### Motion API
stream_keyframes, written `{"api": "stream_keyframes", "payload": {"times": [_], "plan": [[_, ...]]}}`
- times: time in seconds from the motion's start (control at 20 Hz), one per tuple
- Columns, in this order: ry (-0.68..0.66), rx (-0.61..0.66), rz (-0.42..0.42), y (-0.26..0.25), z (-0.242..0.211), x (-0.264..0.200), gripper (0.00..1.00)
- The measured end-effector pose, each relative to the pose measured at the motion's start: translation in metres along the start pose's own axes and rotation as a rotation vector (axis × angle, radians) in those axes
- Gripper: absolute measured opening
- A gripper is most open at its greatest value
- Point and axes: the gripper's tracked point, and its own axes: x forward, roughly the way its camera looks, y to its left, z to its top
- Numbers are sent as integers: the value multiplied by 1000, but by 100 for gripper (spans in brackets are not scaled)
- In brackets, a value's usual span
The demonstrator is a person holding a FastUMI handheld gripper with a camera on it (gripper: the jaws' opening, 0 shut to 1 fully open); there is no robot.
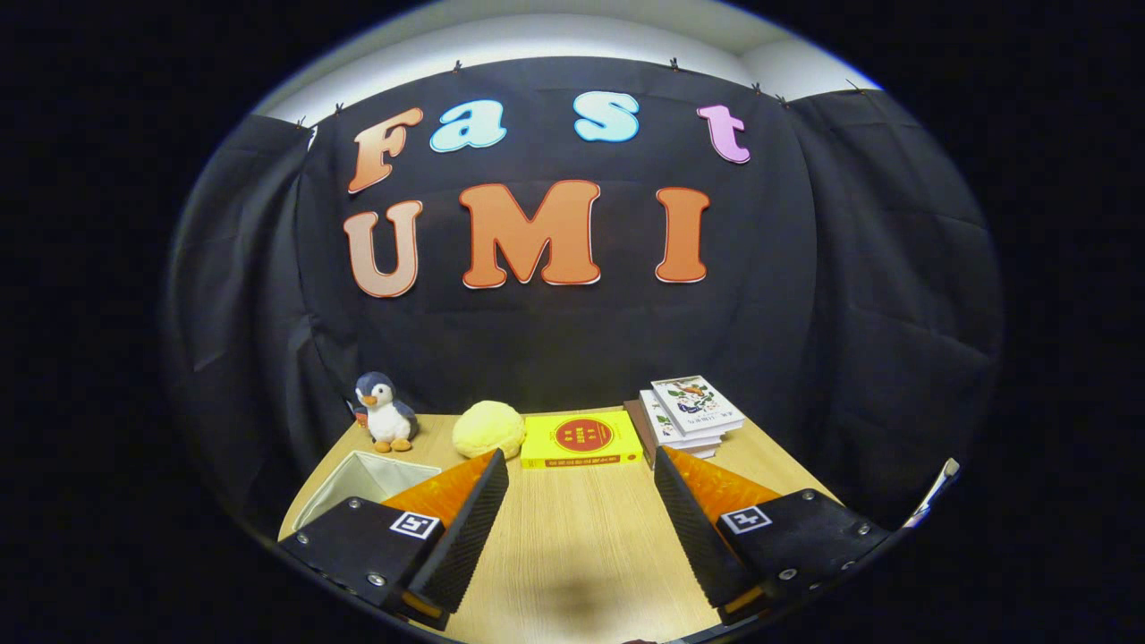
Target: Open the storage box then place both shoes into the box .Put the left shoe in first, then the right shoe, with the right side of both shoes facing outward in a uniform manner.
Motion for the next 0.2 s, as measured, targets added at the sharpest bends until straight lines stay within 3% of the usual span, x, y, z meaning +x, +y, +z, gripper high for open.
{"api": "stream_keyframes", "payload": {"times": [0.2], "plan": [[-2,8,17,-15,3,5,98]]}}
